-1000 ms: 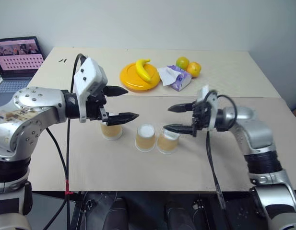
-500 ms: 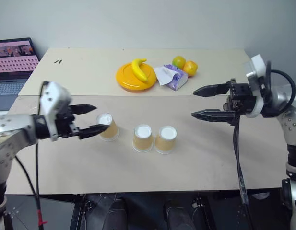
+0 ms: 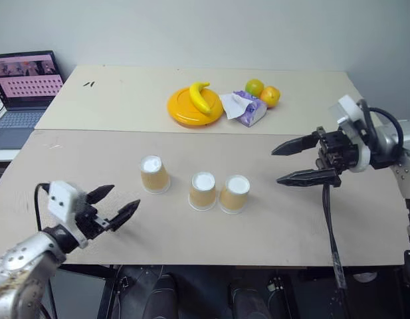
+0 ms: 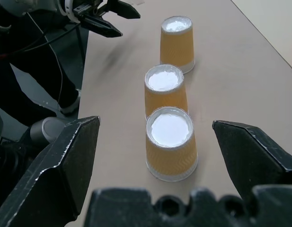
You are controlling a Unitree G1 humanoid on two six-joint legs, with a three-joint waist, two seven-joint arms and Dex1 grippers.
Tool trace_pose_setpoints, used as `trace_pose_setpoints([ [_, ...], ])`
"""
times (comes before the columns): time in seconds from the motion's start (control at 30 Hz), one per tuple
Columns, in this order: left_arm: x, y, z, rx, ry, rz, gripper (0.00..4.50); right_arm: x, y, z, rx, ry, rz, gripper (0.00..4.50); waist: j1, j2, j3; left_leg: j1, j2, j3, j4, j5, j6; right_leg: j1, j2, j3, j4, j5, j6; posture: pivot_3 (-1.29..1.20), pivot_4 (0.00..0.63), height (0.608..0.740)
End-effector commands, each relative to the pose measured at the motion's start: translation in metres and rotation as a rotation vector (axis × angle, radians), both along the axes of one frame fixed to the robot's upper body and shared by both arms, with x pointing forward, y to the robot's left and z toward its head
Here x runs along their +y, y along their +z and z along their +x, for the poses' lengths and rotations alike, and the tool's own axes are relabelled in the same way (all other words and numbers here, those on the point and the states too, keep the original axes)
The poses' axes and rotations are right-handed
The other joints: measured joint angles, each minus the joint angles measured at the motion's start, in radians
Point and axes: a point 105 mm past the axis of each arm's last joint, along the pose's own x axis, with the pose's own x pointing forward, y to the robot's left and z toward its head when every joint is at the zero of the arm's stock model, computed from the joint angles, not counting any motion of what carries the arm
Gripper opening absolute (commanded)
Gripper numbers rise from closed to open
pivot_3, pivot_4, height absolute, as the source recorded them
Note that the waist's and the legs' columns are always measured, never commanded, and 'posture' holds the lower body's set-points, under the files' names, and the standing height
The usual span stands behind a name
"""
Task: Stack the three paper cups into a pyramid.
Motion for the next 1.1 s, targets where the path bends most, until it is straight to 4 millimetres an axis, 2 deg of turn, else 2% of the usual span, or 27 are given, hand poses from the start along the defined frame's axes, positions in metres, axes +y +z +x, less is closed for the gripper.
trace_pose_setpoints([
  [0.03, 0.001, 0.006, 0.009, -0.102, 0.044, 0.037, 4.5, -0.006, 0.017, -0.007, -0.064, 0.022, -0.013, 4.46, 0.0, 0.0, 0.0, 0.0, 0.0, 0.0, 0.0, 0.0, 0.0, 0.0, 0.0, 0.0, 0.0, 0.0, 0.0, 0.0, 0.15, 0.732],
  [0.23, -0.011, 0.003, 0.039, -0.188, 0.057, 0.049, 4.5, -0.01, 0.021, -0.018, -0.077, -0.002, -0.022, 4.46, 0.008, 0.0, 0.0, 0.0, 0.0, 0.0, 0.0, 0.0, 0.0, 0.0, 0.0, 0.0, 0.0, 0.0, 0.0, 0.0, 0.15, 0.732],
  [0.47, -0.028, 0.003, 0.061, -0.233, 0.024, 0.038, 4.5, -0.013, 0.026, -0.028, -0.093, -0.039, -0.022, 4.46, 0.017, 0.0, 0.0, 0.0, 0.0, 0.0, 0.0, 0.0, 0.0, 0.0, 0.0, 0.0, 0.0, 0.0, 0.0, 0.0, 0.15, 0.732],
  [0.6, -0.039, 0.01, 0.077, -0.268, 0.009, 0.013, 4.5, -0.016, 0.028, -0.031, -0.103, -0.08, -0.027, 4.46, 0.019, 0.0, 0.0, 0.0, 0.0, 0.0, 0.0, 0.0, 0.0, 0.0, 0.0, 0.0, 0.001, 0.0, 0.001, 0.0, 0.15, 0.732],
  [0.77, -0.042, 0.011, 0.084, -0.266, 0.011, -0.026, 4.5, -0.015, 0.029, -0.033, -0.112, -0.104, -0.024, 4.46, 0.018, 0.0, 0.0, 0.0, -0.001, 0.0, 0.0, 0.0, 0.0, 0.0, 0.0, 0.0, 0.0, 0.0, 0.001, 0.0, 0.15, 0.732],
  [0.87, -0.047, 0.01, 0.086, -0.269, 0.003, -0.03, 3.71, -0.014, 0.03, -0.033, -0.124, -0.12, -0.028, 4.5, 0.017, 0.0, 0.0, 0.0, -0.001, 0.0, -0.001, 0.0, 0.0, 0.0, 0.0, 0.0, 0.001, 0.0, 0.001, 0.0, 0.15, 0.732],
  [1.0, -0.049, 0.009, 0.087, -0.266, 0.007, -0.039, 3.71, -0.013, 0.032, -0.032, -0.136, -0.128, -0.025, 4.5, 0.019, 0.0, 0.0, 0.0, -0.001, -0.001, 0.0, 0.0, 0.0, 0.001, 0.0, 0.0, 0.001, 0.0, 0.001, 0.0, 0.15, 0.732],
  [1.1, -0.046, 0.016, 0.089, -0.279, 0.019, -0.061, 3.71, -0.015, 0.032, -0.031, -0.139, -0.136, -0.027, 4.5, 0.019, 0.0, 0.0, 0.0, -0.001, -0.001, 0.0, 0.0, 0.0, 0.001, 0.0, 0.0, 0.001, 0.0, 0.001, 0.0, 0.15, 0.732],
])
